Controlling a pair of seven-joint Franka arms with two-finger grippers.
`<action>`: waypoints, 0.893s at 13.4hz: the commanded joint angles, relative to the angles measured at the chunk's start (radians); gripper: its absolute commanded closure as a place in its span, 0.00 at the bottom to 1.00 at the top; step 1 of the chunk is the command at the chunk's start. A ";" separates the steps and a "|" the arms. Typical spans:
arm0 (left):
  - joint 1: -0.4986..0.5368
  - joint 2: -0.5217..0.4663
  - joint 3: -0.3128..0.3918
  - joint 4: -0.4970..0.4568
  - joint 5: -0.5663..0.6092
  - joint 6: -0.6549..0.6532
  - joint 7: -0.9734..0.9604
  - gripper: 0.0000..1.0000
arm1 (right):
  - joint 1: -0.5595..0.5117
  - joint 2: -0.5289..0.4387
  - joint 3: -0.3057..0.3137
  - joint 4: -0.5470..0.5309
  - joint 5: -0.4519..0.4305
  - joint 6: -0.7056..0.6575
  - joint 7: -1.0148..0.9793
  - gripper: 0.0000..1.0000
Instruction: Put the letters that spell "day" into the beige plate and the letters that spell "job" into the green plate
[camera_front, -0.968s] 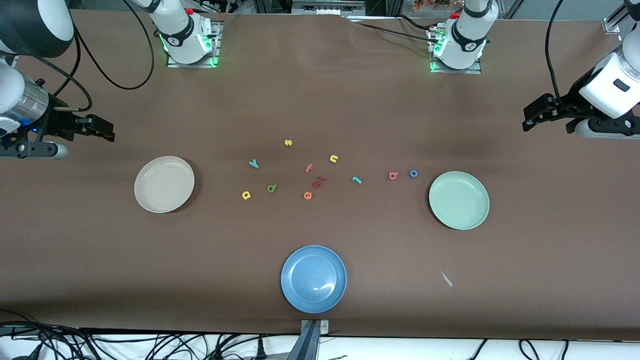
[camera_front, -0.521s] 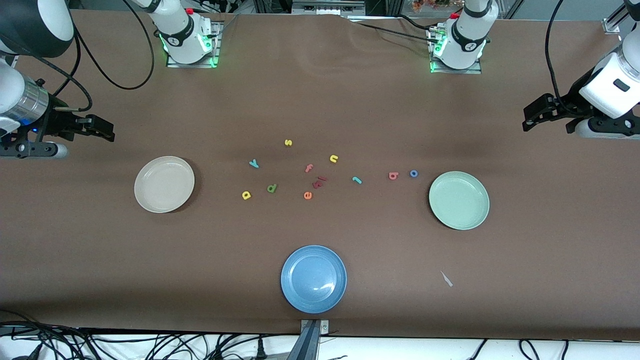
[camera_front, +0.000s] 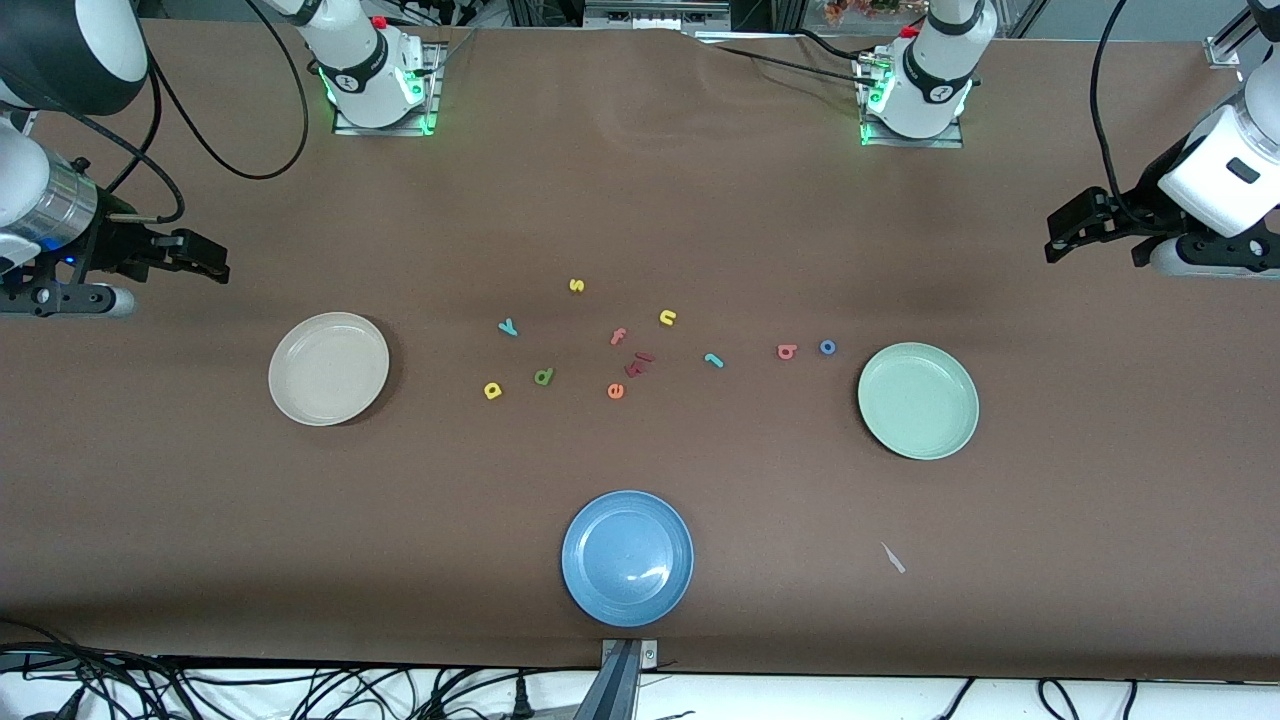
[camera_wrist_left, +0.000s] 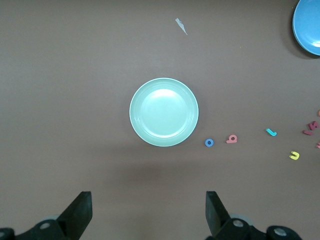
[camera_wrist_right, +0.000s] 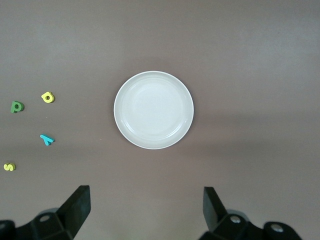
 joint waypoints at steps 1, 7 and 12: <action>-0.002 -0.011 -0.002 0.003 0.006 -0.015 -0.005 0.00 | -0.006 -0.002 0.000 -0.001 0.017 -0.006 -0.001 0.00; -0.002 -0.011 -0.002 0.003 0.006 -0.015 -0.004 0.00 | -0.006 -0.002 0.000 0.000 0.017 -0.008 -0.001 0.00; -0.002 -0.011 -0.002 0.003 0.006 -0.015 -0.003 0.00 | 0.030 0.014 0.016 0.003 0.015 -0.009 -0.006 0.00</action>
